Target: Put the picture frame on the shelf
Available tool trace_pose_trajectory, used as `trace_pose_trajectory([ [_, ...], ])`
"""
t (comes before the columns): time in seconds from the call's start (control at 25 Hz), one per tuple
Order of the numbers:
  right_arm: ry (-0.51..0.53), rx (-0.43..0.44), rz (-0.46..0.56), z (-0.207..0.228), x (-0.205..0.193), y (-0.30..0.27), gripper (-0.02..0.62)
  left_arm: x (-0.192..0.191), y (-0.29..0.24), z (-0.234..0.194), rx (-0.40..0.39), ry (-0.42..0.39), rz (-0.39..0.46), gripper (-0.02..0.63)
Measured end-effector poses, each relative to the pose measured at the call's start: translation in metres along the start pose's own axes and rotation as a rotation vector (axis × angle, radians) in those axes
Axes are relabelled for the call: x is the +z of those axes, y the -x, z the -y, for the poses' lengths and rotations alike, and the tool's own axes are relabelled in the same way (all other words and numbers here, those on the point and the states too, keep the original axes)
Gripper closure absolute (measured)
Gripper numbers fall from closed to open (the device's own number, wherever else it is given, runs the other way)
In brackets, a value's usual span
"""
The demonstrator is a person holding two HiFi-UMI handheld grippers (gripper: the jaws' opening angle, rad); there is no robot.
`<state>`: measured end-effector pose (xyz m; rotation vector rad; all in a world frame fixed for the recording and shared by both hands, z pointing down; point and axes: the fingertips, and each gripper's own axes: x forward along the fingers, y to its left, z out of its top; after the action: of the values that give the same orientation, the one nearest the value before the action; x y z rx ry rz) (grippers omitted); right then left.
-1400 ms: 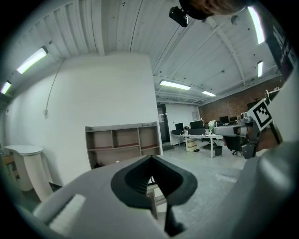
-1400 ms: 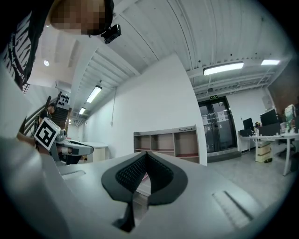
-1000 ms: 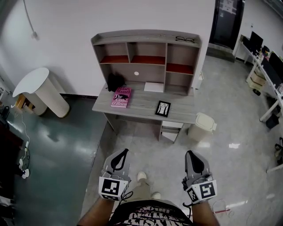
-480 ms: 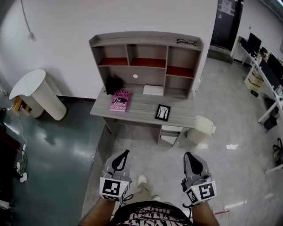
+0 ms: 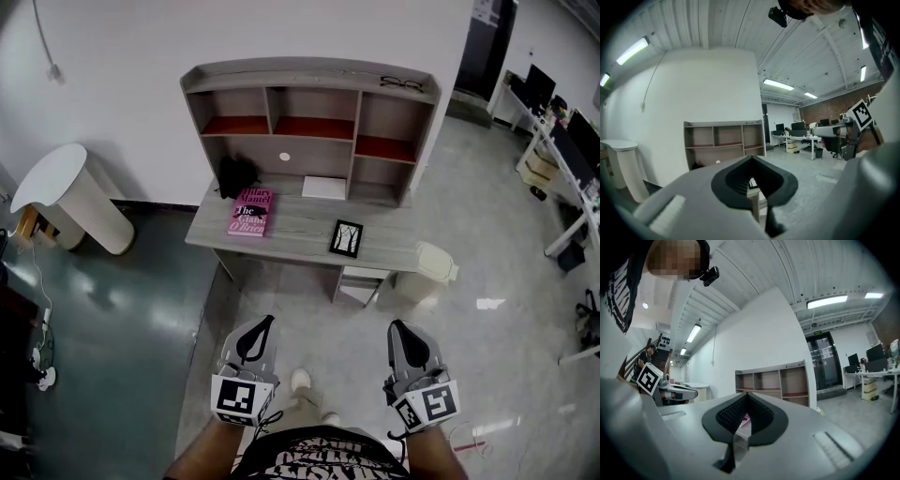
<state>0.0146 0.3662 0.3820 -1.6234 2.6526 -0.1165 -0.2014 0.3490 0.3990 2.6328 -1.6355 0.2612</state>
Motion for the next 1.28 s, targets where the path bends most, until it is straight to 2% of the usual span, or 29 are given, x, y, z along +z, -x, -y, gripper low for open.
trace_pose_trajectory([
  [0.32, 0.017, -0.009, -0.032, 0.005, -0.002, -0.031, 0.568, -0.003, -0.034, -0.019, -0.024, 0.01, 0.01, 0.604],
  [0.68, 0.039, -0.014, -0.039, 0.015, 0.004, -0.07, 0.568, 0.0, -0.073, -0.052, -0.017, 0.047, 0.009, 0.604],
  [0.88, 0.041, -0.026, -0.034, 0.025, 0.008, -0.092, 0.568, 0.0, -0.096, -0.061, -0.046, 0.035, 0.022, 0.604],
  [1.12, 0.038, -0.056, -0.025, 0.035, 0.015, -0.116, 0.568, 0.011, -0.122, -0.08, -0.059, 0.033, 0.037, 0.604],
  [1.28, 0.054, -0.086, -0.015, 0.04, 0.026, -0.132, 0.568, 0.031, -0.138, -0.092, -0.082, 0.034, 0.062, 0.604],
])
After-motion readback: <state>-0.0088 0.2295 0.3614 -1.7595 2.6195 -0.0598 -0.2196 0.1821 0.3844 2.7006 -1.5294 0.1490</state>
